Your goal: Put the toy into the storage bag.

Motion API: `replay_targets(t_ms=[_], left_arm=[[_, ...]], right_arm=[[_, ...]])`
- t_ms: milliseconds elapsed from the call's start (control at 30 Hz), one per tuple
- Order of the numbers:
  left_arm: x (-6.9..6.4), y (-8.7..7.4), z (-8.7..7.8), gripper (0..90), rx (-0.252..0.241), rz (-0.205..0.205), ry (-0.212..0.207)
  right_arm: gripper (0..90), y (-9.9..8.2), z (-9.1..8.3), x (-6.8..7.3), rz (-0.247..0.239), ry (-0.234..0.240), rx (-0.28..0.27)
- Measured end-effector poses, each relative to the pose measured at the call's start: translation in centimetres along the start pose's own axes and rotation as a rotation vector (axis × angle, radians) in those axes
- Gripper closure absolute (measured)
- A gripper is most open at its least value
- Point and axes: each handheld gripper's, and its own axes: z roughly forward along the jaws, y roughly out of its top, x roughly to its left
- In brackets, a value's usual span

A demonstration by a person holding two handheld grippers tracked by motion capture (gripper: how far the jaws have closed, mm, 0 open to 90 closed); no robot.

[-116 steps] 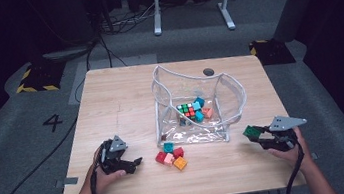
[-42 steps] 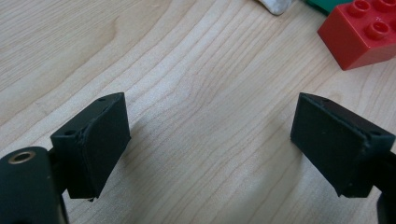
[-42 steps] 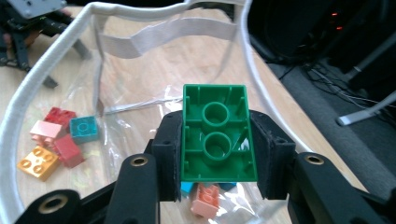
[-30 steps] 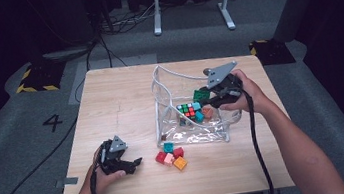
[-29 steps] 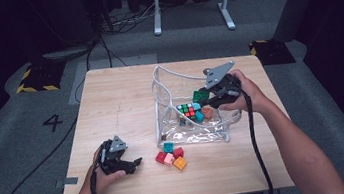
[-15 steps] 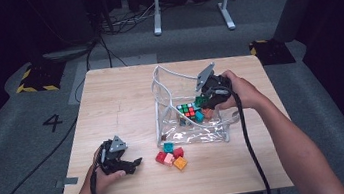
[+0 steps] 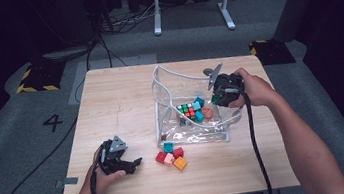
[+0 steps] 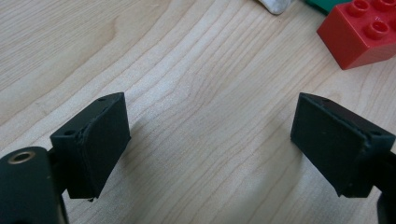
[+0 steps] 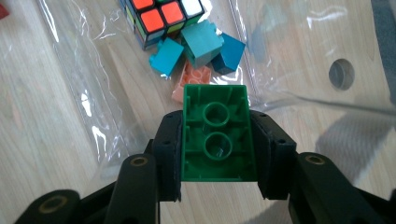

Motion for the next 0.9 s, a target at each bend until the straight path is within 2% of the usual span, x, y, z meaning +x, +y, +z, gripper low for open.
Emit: replay_targets(t_ms=[133, 267, 333, 433, 467, 533, 567, 733, 767, 800, 900], left_arm=[[0.0, 0.0, 0.0, 11.9, -0.001, -0.001, 0.001], [0.0, 0.0, 0.0, 11.9, -0.002, -0.002, 0.000], [0.0, 0.0, 0.0, 11.9, -0.001, -0.002, 0.000], [0.0, 0.0, 0.0, 11.9, -0.001, -0.002, -0.001], [0.0, 0.0, 0.0, 11.9, -0.001, -0.002, 0.000], [0.0, 0.0, 0.0, 11.9, -0.001, -0.001, 0.000], [0.0, 0.0, 0.0, 11.9, -0.001, -0.002, -0.001], [0.0, 0.0, 0.0, 11.9, -0.001, -0.002, -0.001], [0.0, 0.0, 0.0, 11.9, -0.001, -0.002, 0.000], [0.0, 0.0, 0.0, 11.9, -0.001, -0.002, 0.000], [0.0, 0.0, 0.0, 11.9, -0.001, -0.002, 0.000]], right_arm=[[58.3, -0.8, -0.3, -0.2, 0.001, -0.003, -0.014], [52.6, -1.6, -0.6, -0.5, 0.024, -0.008, -0.051], [52.8, -2.0, -1.0, -0.6, 0.034, -0.001, -0.096], [46.5, -2.6, -1.7, -0.5, 0.037, -0.020, -0.183], [46.3, -2.8, -1.9, -0.4, 0.038, -0.012, -0.210], [45.3, -3.3, -2.5, -0.3, 0.030, -0.027, -0.257], [42.6, -3.6, -2.8, -0.3, 0.043, -0.028, -0.279], [35.8, -4.5, -3.9, 0.2, 0.073, -0.041, -0.352], [35.3, -4.8, -4.1, 0.3, 0.097, -0.048, -0.389], [34.7, -5.0, -4.3, 0.4, 0.130, -0.053, -0.393], [33.0, -5.6, -4.7, 0.7, 0.171, -0.063, -0.444]])
